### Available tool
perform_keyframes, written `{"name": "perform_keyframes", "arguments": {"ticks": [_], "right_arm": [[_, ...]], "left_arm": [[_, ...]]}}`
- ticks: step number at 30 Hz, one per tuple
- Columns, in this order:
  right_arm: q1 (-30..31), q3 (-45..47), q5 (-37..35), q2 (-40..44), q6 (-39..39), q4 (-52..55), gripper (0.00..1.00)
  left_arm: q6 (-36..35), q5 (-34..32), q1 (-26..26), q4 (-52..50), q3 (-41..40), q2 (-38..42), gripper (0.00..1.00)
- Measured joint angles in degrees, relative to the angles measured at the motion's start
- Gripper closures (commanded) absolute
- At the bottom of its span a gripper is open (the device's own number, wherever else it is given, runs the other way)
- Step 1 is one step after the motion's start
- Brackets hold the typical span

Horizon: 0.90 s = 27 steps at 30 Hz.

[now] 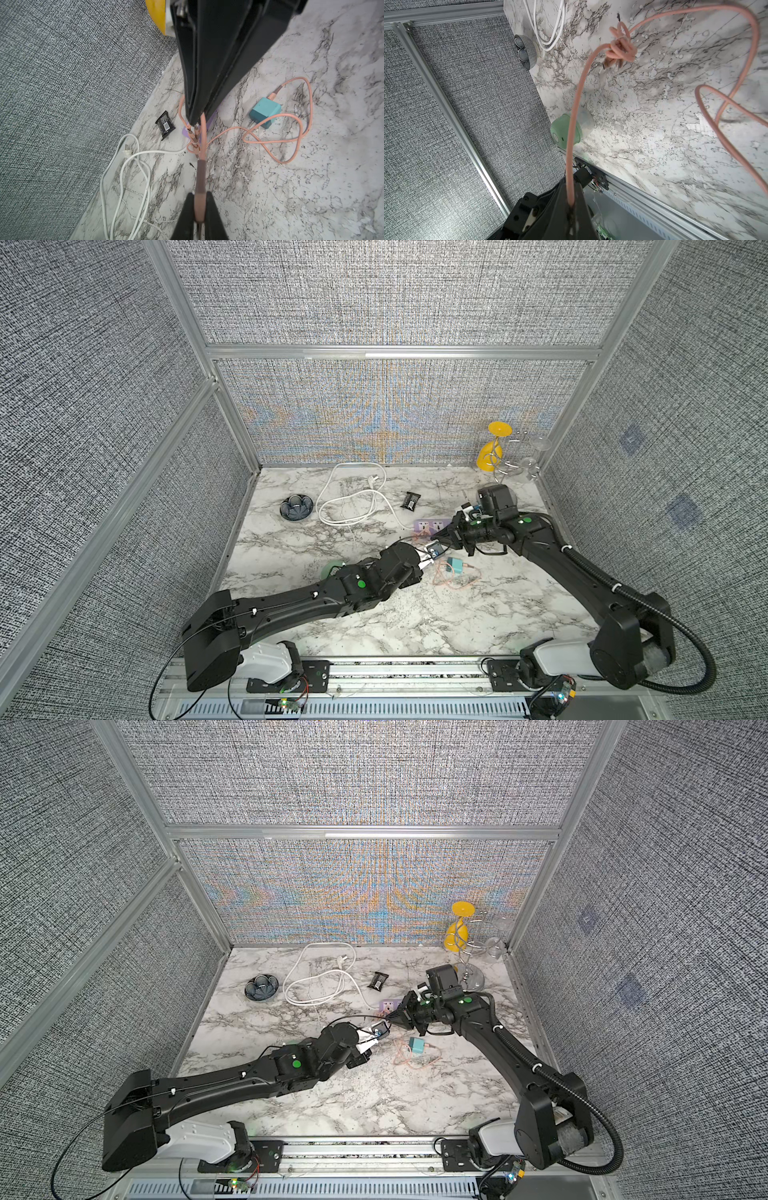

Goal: Charge the cordless meat grinders
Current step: Pick up the charging cable from the center of the board.

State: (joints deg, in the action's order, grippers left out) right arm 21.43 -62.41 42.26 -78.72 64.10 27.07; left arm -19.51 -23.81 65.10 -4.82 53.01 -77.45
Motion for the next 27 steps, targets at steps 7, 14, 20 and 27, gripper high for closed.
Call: {"name": "perform_keyframes", "arguments": {"ticks": [7,14,20,27], "right_arm": [[-0.37,1.07,0.63,0.70,-1.42,-1.44,0.63],[-1.11,5.51,-0.20,7.30,-7.74,-5.70,0.44],[-1.97,14.95,2.01,13.09,-12.13,-15.26,0.45],[-2.36,17.77,9.38,13.70,-18.21,-22.27,0.49]], "left_arm": [[3.08,2.56,-0.24,-2.97,0.96,1.55,1.00],[12.24,13.97,-3.17,-10.91,4.17,4.35,1.00],[20.81,27.69,-6.97,-15.91,5.05,7.56,1.00],[28.87,41.33,-12.87,-16.72,5.16,11.26,1.00]]}}
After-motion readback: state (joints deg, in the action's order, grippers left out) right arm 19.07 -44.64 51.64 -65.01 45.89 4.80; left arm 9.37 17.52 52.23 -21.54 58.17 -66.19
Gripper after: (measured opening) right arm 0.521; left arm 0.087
